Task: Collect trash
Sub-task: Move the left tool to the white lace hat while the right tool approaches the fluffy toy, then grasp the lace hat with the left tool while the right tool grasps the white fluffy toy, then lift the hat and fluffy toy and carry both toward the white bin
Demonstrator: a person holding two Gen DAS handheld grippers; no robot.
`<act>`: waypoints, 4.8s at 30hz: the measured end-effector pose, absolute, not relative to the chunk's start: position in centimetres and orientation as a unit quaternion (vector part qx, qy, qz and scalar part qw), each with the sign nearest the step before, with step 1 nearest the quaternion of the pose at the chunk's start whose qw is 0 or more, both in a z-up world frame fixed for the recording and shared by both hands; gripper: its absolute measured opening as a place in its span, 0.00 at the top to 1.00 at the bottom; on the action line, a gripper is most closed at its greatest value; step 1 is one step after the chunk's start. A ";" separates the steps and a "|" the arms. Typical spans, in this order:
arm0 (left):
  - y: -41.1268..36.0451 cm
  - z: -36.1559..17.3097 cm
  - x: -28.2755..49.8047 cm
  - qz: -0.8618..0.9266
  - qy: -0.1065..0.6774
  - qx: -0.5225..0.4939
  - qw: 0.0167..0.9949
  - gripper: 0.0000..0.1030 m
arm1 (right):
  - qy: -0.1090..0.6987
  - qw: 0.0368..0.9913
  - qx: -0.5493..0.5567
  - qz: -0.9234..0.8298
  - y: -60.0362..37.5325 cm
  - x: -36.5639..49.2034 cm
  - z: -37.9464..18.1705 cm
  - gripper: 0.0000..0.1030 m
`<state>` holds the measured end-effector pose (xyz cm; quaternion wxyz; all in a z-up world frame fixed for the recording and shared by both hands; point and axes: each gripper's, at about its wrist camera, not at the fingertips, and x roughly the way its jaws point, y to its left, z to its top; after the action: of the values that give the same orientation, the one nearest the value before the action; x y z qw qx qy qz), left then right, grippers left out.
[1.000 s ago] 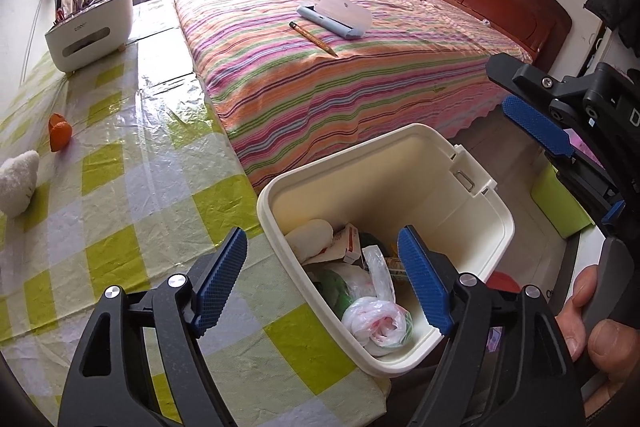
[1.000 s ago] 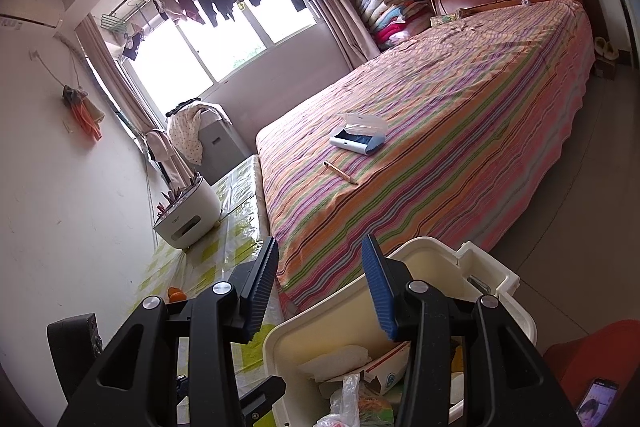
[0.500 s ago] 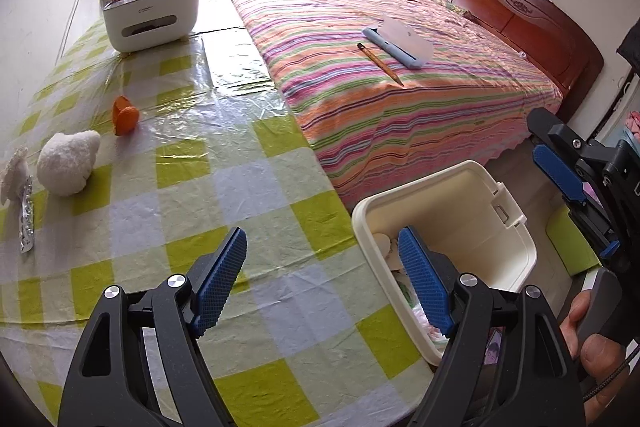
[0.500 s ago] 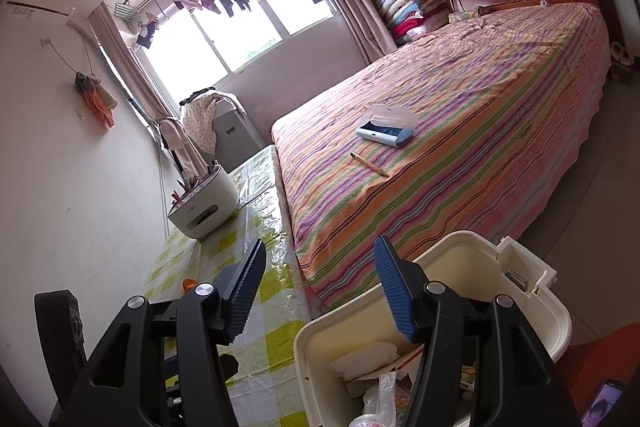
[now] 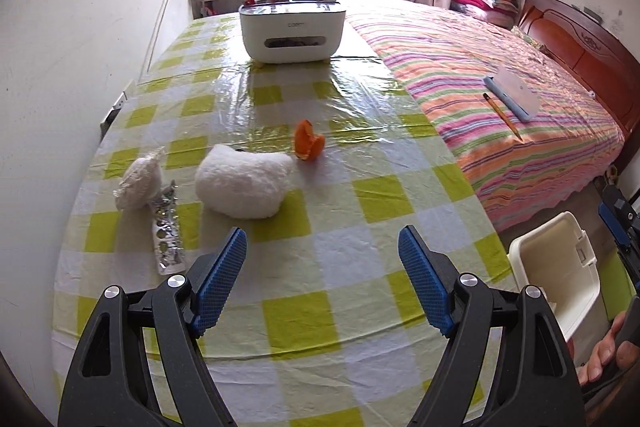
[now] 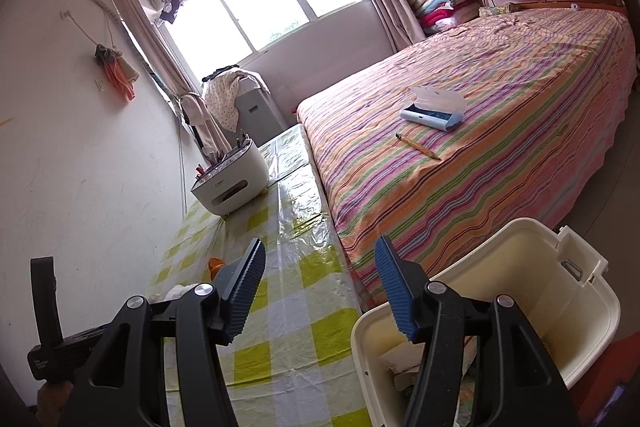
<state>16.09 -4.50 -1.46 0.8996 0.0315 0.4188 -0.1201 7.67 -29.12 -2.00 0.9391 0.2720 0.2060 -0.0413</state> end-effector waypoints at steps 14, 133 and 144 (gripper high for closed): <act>5.5 0.1 20.0 -0.074 0.414 -0.003 0.907 0.25 | 0.298 0.925 0.221 0.086 -20.2 14.9 -3.7 0.43; -4.1 0.7 14.0 -0.150 0.389 0.011 0.909 0.50 | 0.324 0.912 0.178 0.175 -16.7 14.5 -5.4 0.56; -6.1 1.4 12.9 -0.170 0.379 0.018 0.909 0.50 | 0.306 0.924 0.171 0.152 -18.7 12.9 -4.8 0.56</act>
<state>12.88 -6.12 1.36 0.9092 0.0177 0.3793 -0.1705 12.88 -18.74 -4.78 0.9242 0.1705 0.3060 0.1520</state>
